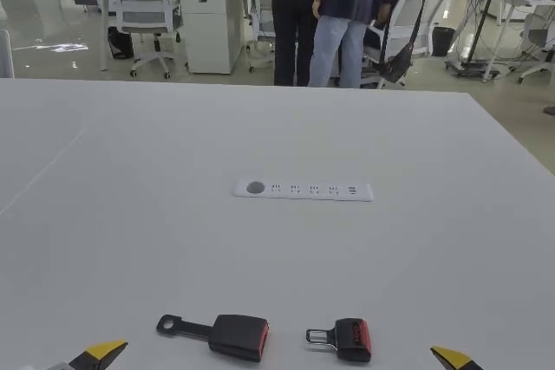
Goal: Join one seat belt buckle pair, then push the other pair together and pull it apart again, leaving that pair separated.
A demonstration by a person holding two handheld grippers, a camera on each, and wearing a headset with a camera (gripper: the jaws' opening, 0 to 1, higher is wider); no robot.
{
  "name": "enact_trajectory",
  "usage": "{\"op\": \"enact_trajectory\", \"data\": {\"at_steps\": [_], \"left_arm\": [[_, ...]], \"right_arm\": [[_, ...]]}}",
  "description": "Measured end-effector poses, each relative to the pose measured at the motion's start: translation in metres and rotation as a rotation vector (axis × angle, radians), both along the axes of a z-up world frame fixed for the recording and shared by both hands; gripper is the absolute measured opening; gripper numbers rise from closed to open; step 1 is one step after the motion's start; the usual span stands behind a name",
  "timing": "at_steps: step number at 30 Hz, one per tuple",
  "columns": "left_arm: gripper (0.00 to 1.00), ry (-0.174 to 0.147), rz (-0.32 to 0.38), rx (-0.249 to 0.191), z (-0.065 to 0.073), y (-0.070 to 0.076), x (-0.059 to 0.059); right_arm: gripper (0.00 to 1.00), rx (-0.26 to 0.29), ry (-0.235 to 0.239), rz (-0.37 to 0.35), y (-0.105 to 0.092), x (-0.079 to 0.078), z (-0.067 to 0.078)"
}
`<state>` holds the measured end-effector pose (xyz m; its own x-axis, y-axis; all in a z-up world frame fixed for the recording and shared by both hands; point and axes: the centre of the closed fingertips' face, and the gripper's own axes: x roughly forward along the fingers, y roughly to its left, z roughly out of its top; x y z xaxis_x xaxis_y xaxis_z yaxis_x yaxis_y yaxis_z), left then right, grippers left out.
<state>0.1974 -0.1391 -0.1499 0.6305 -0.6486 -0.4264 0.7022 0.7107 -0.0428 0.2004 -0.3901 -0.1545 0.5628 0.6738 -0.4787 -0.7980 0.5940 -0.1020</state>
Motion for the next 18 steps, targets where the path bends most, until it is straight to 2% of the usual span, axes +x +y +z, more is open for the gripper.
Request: {"op": "enact_trajectory", "data": {"at_steps": [18], "left_arm": [[1.0, 0.004, -0.006, -0.001, 0.002, -0.0038, -0.0006]], "right_arm": [[0.99, -0.018, 0.0, 0.015, -0.0018, -0.0001, -0.0024]]}}
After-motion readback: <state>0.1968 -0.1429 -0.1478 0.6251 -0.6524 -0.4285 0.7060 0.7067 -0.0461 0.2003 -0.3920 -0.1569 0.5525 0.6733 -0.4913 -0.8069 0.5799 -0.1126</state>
